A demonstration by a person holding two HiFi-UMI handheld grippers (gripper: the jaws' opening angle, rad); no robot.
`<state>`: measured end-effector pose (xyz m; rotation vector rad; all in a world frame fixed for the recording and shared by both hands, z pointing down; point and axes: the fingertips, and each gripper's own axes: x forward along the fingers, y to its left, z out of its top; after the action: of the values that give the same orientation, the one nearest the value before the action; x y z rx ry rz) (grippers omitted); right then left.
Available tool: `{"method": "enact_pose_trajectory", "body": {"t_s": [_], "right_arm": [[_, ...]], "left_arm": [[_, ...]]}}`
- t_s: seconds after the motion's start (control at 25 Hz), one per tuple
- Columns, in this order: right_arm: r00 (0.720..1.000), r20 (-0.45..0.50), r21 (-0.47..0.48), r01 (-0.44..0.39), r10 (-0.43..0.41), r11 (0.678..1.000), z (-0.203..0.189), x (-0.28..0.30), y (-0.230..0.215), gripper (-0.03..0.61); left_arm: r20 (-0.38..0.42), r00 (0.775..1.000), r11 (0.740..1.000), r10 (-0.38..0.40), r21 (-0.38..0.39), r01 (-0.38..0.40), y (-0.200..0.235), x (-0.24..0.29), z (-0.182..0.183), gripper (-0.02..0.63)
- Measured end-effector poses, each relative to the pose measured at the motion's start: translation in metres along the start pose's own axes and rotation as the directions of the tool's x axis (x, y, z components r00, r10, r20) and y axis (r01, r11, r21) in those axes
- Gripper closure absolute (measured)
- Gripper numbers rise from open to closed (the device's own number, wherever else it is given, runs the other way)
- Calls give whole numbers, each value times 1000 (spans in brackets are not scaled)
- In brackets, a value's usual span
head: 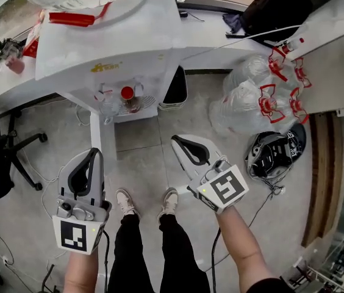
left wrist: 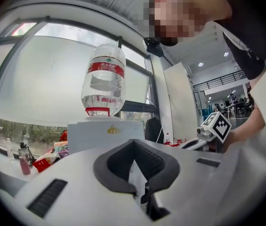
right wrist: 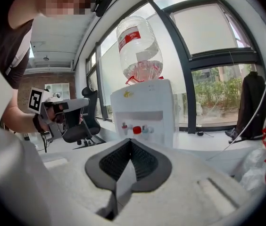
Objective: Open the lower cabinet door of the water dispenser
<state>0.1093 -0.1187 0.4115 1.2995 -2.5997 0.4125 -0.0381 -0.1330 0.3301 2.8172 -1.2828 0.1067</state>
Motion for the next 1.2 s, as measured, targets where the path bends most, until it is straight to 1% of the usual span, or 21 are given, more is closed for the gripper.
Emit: {"method": "enact_pose_trajectory", "body": {"t_s": [0.28, 0.44, 0.56, 0.68, 0.88, 1.04, 1.2], "right_arm": [[999, 18, 51, 37, -38, 998, 74, -38, 7, 574], [997, 37, 91, 69, -73, 993, 112, -56, 11, 574], [995, 50, 82, 83, -87, 993, 137, -70, 13, 574], [991, 70, 78, 106, -111, 991, 159, -79, 11, 574], [989, 87, 79, 114, -121, 990, 179, -102, 33, 574], [986, 104, 86, 121, -130, 989, 206, -120, 37, 574], [982, 143, 34, 118, -122, 992, 242, -137, 46, 574]], "left_arm": [[-10, 1000, 999, -3, -37, 2, -12, 4, 75, 606], [-12, 1000, 997, -12, -80, 11, -19, 3, 102, 606], [-9, 1000, 996, -2, -94, 1, -19, 0, 121, 606], [16, 1000, 997, -1, -81, 2, -18, 1, 148, 606], [54, 998, 998, -19, -59, 23, -28, -8, 195, 606], [63, 998, 999, -2, -40, 4, -21, -21, 229, 606], [103, 995, 1000, 7, -8, -6, -17, -34, 266, 606]]}}
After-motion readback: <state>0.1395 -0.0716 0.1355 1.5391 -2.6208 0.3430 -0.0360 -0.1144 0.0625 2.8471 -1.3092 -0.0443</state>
